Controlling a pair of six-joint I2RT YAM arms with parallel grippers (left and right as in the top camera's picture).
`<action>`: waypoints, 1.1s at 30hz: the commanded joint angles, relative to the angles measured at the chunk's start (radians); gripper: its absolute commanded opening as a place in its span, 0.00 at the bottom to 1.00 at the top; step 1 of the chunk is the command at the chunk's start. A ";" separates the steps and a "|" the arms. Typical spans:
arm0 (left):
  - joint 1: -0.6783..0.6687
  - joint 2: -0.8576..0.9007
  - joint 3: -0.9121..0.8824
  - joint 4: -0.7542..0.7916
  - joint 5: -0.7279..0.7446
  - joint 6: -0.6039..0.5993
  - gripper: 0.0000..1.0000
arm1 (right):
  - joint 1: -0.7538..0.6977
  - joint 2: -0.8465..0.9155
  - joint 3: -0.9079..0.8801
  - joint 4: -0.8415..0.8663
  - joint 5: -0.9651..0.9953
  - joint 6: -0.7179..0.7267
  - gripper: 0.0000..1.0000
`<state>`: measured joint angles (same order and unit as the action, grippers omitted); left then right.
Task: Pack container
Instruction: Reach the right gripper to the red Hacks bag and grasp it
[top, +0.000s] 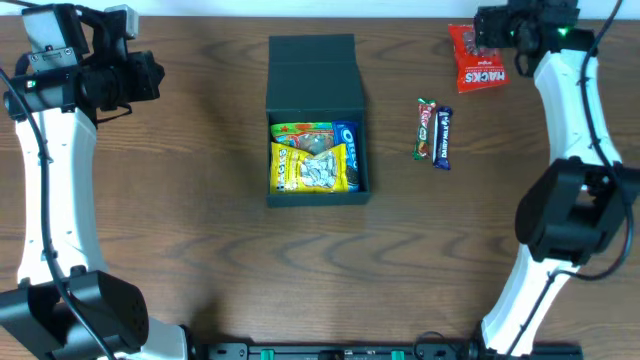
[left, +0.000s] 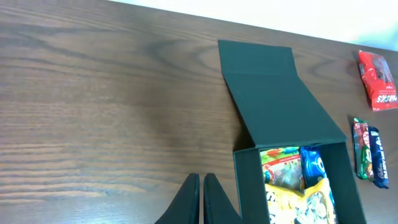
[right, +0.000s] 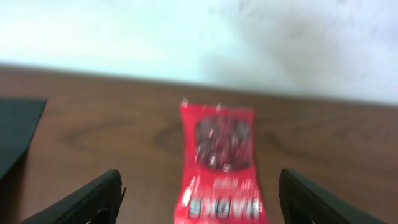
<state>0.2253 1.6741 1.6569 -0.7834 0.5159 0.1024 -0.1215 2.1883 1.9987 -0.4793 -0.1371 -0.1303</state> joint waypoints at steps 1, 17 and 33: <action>-0.008 -0.003 0.015 0.005 0.001 0.010 0.06 | -0.005 0.084 -0.005 0.066 0.011 0.029 0.81; -0.159 -0.003 0.015 0.063 -0.037 0.077 0.95 | -0.072 0.309 -0.005 0.132 0.033 0.074 0.75; -0.160 -0.003 0.015 0.077 -0.050 0.077 0.95 | -0.081 0.334 -0.005 0.078 0.063 0.074 0.01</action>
<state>0.0635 1.6741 1.6569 -0.7067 0.4854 0.1619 -0.1997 2.4935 1.9976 -0.3782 -0.0914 -0.0555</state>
